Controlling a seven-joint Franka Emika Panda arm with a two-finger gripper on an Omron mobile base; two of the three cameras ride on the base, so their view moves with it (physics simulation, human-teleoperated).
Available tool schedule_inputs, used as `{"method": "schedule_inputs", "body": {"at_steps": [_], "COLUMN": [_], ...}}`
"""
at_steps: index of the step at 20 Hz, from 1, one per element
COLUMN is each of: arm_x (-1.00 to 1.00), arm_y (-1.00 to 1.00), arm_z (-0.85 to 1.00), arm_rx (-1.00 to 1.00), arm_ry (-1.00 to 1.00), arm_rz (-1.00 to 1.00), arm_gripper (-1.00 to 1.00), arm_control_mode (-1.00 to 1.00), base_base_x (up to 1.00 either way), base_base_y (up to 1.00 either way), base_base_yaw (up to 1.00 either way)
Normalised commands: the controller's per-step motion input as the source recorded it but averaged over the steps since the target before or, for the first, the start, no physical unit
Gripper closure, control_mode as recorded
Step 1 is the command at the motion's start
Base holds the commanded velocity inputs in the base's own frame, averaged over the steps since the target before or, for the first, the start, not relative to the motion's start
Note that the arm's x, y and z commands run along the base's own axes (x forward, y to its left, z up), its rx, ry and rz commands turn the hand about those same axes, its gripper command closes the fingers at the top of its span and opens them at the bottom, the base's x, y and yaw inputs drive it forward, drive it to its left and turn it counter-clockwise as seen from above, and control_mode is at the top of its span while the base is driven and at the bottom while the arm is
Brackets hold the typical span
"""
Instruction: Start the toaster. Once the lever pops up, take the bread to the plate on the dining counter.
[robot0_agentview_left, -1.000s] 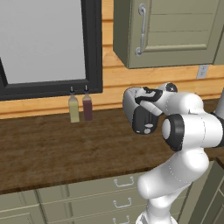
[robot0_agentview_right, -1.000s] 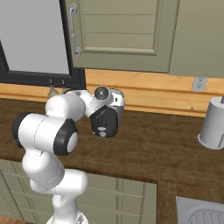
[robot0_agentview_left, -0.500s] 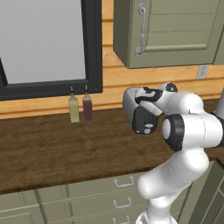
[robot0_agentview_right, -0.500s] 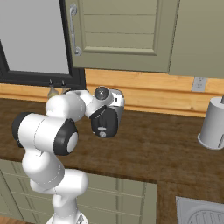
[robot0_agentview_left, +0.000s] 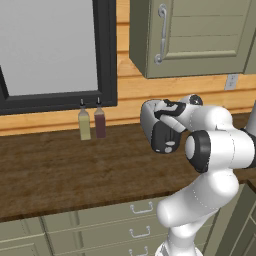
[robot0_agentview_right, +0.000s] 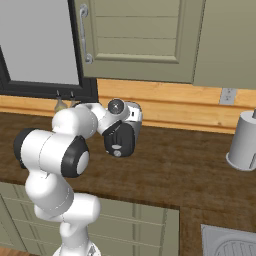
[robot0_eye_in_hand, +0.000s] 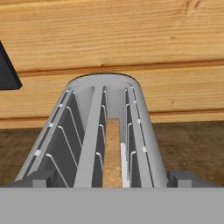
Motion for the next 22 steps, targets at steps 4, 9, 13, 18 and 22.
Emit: {"method": "schedule_inputs", "body": {"at_steps": [4, 9, 13, 18, 22], "arm_x": [0.0, 0.0, 0.0, 0.0, 0.0], "arm_y": [0.0, 0.0, 0.0, 0.0, 0.0], "arm_z": [0.0, 0.0, 0.0, 0.0, 0.0], "arm_rx": [0.0, 0.0, 0.0, 0.0, 0.0], "arm_ry": [0.0, 0.0, 0.0, 0.0, 0.0], "arm_rz": [0.0, 0.0, 0.0, 0.0, 0.0], "arm_gripper": [-1.0, -1.0, -1.0, -1.0, -1.0], "arm_control_mode": [-1.0, -1.0, -1.0, -1.0, -1.0], "base_base_x": [0.0, 0.0, 0.0, 0.0, 0.0], "base_base_y": [0.0, 0.0, 0.0, 0.0, 0.0], "base_base_yaw": [0.0, 0.0, 0.0, 0.0, 0.0]}}
